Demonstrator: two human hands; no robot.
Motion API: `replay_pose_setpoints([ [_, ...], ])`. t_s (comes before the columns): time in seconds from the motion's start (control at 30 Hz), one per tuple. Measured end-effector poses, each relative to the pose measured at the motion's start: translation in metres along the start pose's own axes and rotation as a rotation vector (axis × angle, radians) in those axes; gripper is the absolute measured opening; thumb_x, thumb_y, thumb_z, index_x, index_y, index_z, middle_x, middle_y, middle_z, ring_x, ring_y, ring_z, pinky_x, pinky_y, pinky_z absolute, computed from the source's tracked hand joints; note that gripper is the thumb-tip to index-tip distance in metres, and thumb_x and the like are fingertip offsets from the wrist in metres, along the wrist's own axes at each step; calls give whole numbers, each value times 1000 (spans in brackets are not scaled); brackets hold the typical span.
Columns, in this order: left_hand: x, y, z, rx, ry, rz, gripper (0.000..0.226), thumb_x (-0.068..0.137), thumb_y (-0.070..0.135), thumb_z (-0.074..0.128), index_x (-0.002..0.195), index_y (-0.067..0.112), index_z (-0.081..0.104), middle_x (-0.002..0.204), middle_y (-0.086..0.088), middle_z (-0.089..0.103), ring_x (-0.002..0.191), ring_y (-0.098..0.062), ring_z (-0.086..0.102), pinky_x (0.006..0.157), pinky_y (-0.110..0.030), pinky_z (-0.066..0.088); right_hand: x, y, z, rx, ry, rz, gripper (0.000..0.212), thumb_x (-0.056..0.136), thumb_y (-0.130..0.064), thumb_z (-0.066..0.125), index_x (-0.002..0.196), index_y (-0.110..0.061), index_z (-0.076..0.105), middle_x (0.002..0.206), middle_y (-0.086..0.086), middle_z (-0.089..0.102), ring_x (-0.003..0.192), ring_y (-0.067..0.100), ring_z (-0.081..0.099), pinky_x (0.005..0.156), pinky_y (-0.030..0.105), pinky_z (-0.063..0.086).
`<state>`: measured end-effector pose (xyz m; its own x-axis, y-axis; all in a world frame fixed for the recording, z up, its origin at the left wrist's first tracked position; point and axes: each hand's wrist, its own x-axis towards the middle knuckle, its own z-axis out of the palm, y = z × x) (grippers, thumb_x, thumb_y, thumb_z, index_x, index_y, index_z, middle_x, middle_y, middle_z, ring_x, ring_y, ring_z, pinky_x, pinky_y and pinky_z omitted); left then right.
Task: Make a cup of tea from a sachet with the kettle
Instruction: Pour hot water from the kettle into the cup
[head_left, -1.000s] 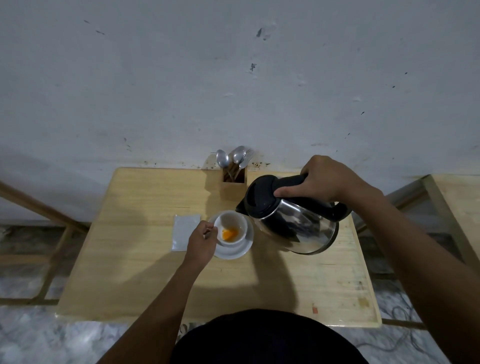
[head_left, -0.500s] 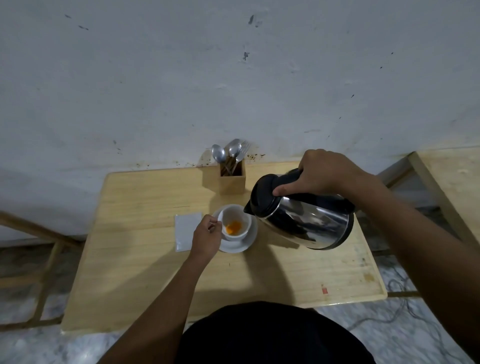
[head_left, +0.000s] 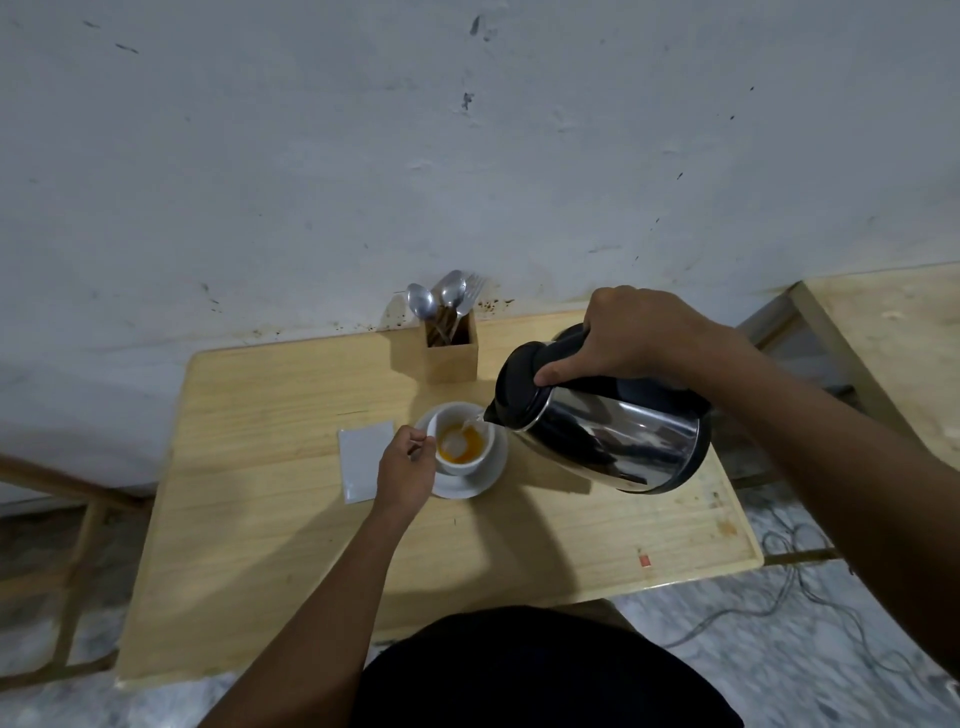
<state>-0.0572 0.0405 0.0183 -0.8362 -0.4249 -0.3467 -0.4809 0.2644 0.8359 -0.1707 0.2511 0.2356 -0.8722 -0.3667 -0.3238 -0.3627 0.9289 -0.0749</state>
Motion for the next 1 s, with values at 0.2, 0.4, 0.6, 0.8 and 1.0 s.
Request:
replay_pose_setpoints([
  [0.2, 1, -1, 0, -24, -5, -12, 15, 95, 19, 50, 94, 5, 56, 77, 3, 57, 69, -9, 52, 60, -22, 39, -1, 1, 0, -5, 7, 4, 75, 55, -85, 65, 59, -13, 45, 57, 0, 50, 53, 17, 48, 54, 29, 37],
  [0.4, -1, -2, 1, -49, 12, -7, 15, 96, 19, 51, 94, 5, 58, 79, 5, 58, 71, -6, 53, 60, -19, 40, -2, 1, -2, -13, 12, 13, 75, 54, -85, 65, 58, -14, 41, 55, -1, 47, 52, 16, 45, 54, 29, 36],
  [0.6, -2, -1, 2, -76, 32, -11, 12, 95, 17, 52, 94, 7, 58, 79, 8, 57, 72, -4, 52, 62, -19, 40, -4, 1, -6, -22, 12, 8, 76, 54, -85, 65, 59, -13, 42, 56, 0, 49, 53, 17, 46, 53, 29, 35],
  [0.8, -1, -4, 4, -79, 40, -18, 13, 95, 18, 53, 94, 7, 60, 79, 3, 59, 72, -6, 53, 61, -20, 41, -4, 3, -8, -34, 3, 5, 75, 55, -84, 66, 60, -13, 44, 57, 0, 50, 53, 17, 47, 53, 28, 36],
  [1.0, -1, -6, 5, -87, 54, -15, 15, 94, 19, 53, 97, 6, 61, 84, -1, 61, 78, -14, 56, 62, -20, 41, -3, 5, -11, -26, -3, 1, 74, 54, -83, 67, 57, -12, 45, 53, -1, 48, 51, 18, 47, 53, 28, 36],
])
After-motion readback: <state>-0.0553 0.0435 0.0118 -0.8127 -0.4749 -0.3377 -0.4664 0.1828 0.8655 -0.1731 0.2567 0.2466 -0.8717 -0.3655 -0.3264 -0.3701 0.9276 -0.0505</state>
